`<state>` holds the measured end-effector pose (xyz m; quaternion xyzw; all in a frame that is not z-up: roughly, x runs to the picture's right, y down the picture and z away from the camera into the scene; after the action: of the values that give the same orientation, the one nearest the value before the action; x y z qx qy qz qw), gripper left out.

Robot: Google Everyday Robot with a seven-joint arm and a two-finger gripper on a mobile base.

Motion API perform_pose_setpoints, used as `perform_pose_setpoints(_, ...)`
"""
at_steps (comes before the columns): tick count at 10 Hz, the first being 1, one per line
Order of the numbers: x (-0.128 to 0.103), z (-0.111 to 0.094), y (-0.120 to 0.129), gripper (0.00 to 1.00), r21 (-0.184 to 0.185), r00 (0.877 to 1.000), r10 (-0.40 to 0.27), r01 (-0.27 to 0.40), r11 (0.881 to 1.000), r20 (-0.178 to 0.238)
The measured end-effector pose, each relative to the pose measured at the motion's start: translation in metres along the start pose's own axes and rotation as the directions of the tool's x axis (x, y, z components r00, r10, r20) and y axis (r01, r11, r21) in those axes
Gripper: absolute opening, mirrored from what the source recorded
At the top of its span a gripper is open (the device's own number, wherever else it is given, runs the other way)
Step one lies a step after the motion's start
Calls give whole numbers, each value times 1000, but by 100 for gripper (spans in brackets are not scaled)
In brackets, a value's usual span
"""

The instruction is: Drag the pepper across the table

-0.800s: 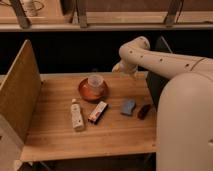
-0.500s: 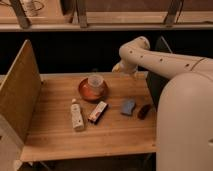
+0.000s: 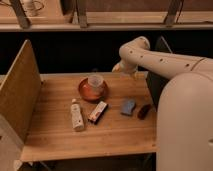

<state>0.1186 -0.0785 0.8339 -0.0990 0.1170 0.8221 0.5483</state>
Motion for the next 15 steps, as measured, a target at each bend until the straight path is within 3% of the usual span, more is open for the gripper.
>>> perform_pose_setpoints(10,1,0,-2,80,1,1000,3,-3,1000,-1)
perform_pose_setpoints(12,11,-7,-30,80,33,999,36,-36,999,-10)
perform_pose_setpoints(15,35,-18,-97,80,123,993,114,-109,986,-29)
